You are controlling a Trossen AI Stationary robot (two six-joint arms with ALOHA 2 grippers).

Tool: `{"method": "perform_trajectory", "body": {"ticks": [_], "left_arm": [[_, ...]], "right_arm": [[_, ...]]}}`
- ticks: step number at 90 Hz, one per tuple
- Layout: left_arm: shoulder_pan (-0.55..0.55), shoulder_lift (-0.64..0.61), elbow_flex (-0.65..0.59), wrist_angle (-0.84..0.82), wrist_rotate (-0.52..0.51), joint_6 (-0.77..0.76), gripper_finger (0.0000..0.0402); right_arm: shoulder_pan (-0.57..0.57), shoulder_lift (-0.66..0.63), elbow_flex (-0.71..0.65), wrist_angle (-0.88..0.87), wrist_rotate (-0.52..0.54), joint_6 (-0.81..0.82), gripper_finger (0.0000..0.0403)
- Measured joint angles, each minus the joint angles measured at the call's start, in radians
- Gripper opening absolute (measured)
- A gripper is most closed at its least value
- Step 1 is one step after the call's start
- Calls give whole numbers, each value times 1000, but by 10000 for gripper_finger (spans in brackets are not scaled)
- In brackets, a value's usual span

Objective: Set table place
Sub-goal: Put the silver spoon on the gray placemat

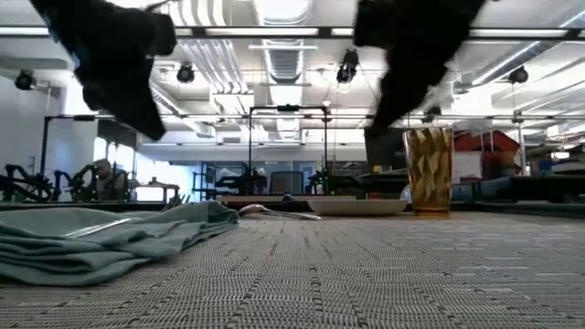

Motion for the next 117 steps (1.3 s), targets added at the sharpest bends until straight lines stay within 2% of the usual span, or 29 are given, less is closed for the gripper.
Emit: {"method": "perform_trajectory", "body": {"ticks": [15, 30, 44, 58, 73, 91, 105, 117], "left_arm": [[0, -28, -10, -8, -37, -11, 113], [0, -30, -11, -12, -40, -12, 113], [-1, -27, -12, -20, -37, -15, 113], [-8, -27, -14, -19, -25, -15, 113], [-8, -27, -20, -22, -23, -6, 113], [-8, -25, -25, -21, -23, 10, 113], [-8, -25, -25, -21, -23, 23, 113], [-8, -25, -25, -20, -24, 24, 113]], "right_arm": [[-128, 78, 97, 55, -4, -88, 232], [-226, 227, 216, 84, -80, -155, 221], [-295, 395, 355, 58, -109, -193, 206], [-358, 509, 463, -12, -128, -193, 199], [-394, 572, 494, -24, -203, -152, 203], [-402, 612, 495, -20, -203, -147, 196], [-408, 636, 496, -9, -203, -123, 176], [-409, 646, 498, -7, -195, -131, 140]]}}
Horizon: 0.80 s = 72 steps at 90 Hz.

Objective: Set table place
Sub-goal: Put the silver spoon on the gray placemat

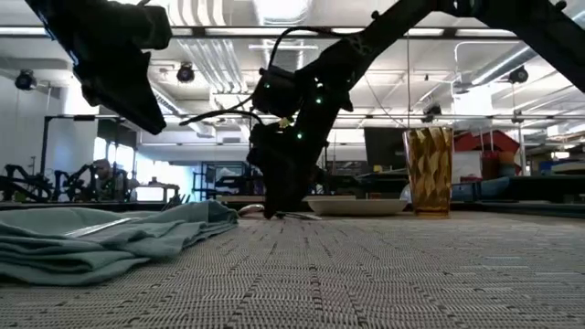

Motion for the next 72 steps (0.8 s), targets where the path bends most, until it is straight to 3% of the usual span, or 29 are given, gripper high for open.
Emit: {"method": "perform_trajectory", "body": {"ticks": [24, 54, 62, 72], "left_arm": [[0, 0, 0, 0, -2, 3, 113], [0, 0, 0, 0, -2, 3, 113], [0, 0, 0, 0, -2, 3, 114], [0, 0, 0, 0, 17, 3, 113]], "right_arm": [[0, -26, -4, -9, 34, -49, 12], [46, -187, -5, -97, 63, 2, 5], [77, -259, -5, -197, 70, 39, 5], [145, -359, -13, -348, 155, 133, 4]]}}
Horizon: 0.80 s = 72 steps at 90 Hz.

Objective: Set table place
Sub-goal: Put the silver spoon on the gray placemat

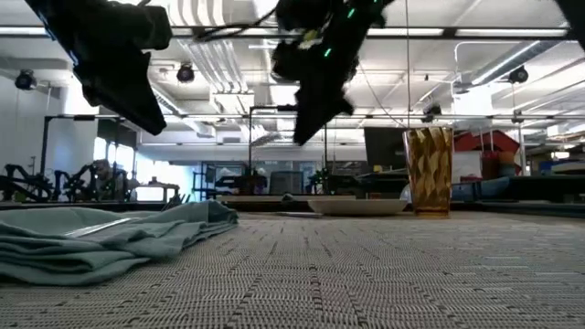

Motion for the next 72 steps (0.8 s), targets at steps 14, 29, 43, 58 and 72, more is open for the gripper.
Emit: {"method": "perform_trajectory", "body": {"ticks": [14, 29, 43, 58, 72], "left_arm": [[0, 0, 0, 14, 15, 0, 113], [-6, 0, 0, 55, 14, 0, 114], [-29, 6, -5, 144, 14, 1, 113], [-53, 47, -6, 261, 13, 53, 113], [-54, 99, -6, 404, 14, 147, 113]], "right_arm": [[136, -146, -81, -128, 5, 171, 4], [314, -289, -265, -167, 57, 481, 3], [489, -385, -481, -117, 79, 845, 3], [646, -433, -672, 77, 99, 1126, 3], [747, -435, -758, 199, 229, 1321, 3]]}}
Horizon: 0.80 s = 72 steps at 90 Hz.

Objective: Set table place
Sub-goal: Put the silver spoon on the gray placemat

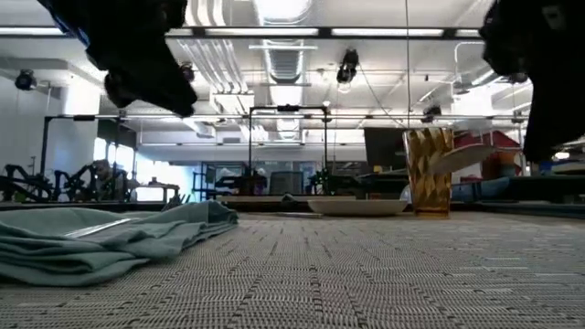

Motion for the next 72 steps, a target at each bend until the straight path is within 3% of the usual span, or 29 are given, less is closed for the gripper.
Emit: {"method": "perform_trajectory", "body": {"ticks": [9, 22, 43, 62, 72], "left_arm": [[9, 26, 14, 78, 0, 73, 113], [29, 76, 27, 231, -5, 241, 113], [67, 283, 50, 708, 35, 623, 130], [96, 529, 284, 646, 45, 948, 193], [101, 633, 434, 580, 45, 1026, 215]], "right_arm": [[41, 4, -37, 49, 83, 86, 3], [71, 4, -45, 66, 110, 88, 3], [81, 3, -41, 143, 106, -36, 3], [79, 1, -41, 299, 82, -193, 3], [78, 1, -40, 355, 53, -237, 3]]}}
